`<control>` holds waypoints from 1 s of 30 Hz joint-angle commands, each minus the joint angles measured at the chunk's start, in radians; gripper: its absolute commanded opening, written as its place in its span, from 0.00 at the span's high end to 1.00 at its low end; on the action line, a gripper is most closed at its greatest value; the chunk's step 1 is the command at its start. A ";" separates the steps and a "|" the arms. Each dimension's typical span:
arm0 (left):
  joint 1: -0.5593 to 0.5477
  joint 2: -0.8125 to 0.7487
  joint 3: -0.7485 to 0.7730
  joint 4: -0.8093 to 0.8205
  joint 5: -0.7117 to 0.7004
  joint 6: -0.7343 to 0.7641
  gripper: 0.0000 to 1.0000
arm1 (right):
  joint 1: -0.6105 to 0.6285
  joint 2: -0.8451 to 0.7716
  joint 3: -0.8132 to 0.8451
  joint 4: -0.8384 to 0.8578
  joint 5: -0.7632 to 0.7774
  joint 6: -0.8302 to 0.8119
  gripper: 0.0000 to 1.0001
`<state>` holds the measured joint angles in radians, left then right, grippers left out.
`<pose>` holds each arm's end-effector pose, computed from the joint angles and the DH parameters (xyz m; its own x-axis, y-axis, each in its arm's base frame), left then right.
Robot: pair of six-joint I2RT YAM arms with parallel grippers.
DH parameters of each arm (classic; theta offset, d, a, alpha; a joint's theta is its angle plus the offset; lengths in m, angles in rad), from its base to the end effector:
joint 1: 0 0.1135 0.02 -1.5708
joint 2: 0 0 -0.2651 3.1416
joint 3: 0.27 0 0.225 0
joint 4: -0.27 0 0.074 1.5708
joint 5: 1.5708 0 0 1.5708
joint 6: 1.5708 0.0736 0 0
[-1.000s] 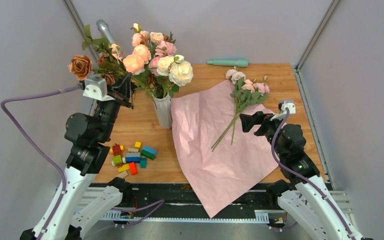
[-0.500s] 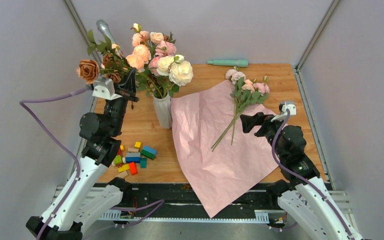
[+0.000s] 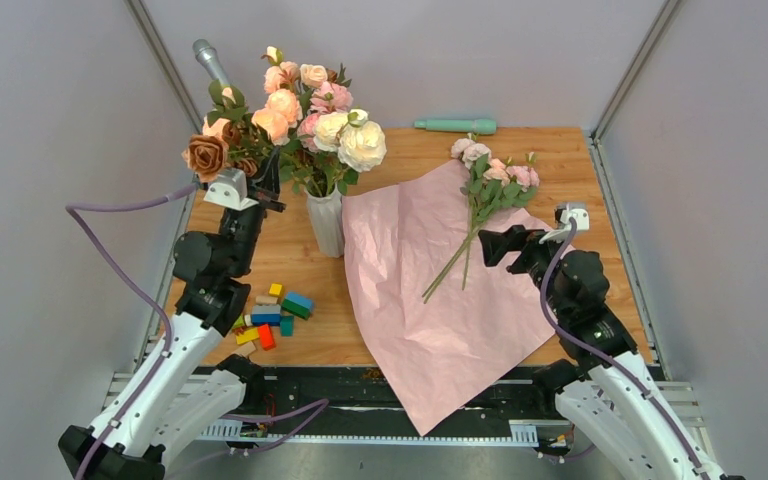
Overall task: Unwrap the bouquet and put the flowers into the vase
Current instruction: Insert the fake flower into the vase.
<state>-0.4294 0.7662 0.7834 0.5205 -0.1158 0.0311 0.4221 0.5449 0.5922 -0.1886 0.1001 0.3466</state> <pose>0.1591 -0.0635 0.4364 0.4755 -0.1838 -0.8603 0.3087 0.9506 -0.0324 0.1424 0.0559 0.3004 -0.2286 0.2679 -0.9359 -0.2549 0.9114 0.3231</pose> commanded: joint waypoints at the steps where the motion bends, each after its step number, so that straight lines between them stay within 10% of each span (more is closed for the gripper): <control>1: 0.006 -0.018 -0.035 0.045 0.028 0.021 1.00 | -0.002 0.015 -0.009 0.057 -0.016 0.002 0.07; 30: 0.006 0.093 -0.136 0.023 0.075 -0.048 1.00 | -0.003 0.022 -0.043 0.067 -0.033 0.014 0.07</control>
<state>-0.4294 0.8440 0.6533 0.5175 -0.0528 0.0158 0.4221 0.5735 0.5488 -0.1596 0.0769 0.3473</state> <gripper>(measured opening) 0.028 0.929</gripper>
